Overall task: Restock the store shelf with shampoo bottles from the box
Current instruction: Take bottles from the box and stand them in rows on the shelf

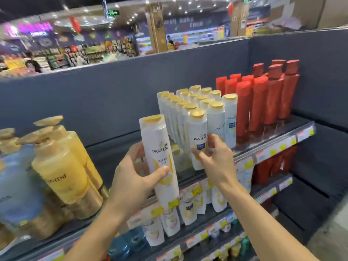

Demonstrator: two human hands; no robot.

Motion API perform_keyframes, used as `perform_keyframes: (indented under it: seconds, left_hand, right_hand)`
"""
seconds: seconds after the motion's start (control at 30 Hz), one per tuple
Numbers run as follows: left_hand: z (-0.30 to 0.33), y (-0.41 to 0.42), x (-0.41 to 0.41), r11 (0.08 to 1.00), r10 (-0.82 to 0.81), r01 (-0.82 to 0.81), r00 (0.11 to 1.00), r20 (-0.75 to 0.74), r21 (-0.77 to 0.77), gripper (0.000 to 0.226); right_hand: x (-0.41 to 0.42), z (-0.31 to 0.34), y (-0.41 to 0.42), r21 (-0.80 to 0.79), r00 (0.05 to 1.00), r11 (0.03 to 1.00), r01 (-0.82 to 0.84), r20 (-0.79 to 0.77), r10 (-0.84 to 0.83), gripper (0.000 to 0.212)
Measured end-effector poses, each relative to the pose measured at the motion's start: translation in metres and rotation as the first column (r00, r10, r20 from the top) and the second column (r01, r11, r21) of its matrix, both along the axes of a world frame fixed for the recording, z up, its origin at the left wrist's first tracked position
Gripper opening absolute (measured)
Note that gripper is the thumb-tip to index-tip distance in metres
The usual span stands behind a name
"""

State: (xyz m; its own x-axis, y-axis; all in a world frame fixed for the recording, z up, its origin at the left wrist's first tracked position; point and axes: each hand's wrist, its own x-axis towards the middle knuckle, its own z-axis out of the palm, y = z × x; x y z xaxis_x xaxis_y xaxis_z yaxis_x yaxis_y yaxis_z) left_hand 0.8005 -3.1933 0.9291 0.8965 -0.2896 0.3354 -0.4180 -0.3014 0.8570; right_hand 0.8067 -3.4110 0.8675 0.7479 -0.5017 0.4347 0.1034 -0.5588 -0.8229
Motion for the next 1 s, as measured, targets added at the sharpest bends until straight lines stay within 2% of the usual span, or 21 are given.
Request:
perform_keyframes:
  seconds: [0.07,0.4,0.73,1.0]
  left_hand:
    - [0.000,-0.005,0.012,1.000,-0.014,0.014,1.000,-0.003,-0.008,0.055]
    - [-0.003,-0.015,0.037,0.994,-0.087,0.084,0.995,-0.044,-0.063,0.066]
    - [-0.002,-0.011,0.050,0.994,-0.099,0.097,0.994,-0.039,-0.048,0.060]
    - [0.000,-0.006,0.051,0.995,-0.095,0.093,0.995,-0.037,-0.039,0.072]
  right_hand:
    - [0.009,-0.008,-0.004,-0.021,1.000,1.000,0.006,-0.005,-0.006,0.043]
    - [0.012,-0.009,0.006,-0.101,0.995,0.991,0.094,0.033,-0.091,0.039]
    - [0.016,-0.014,0.009,-0.174,0.989,0.974,0.145,0.033,-0.141,0.047]
    - [0.018,-0.018,0.011,-0.212,0.978,0.955,0.209,0.069,-0.198,0.047]
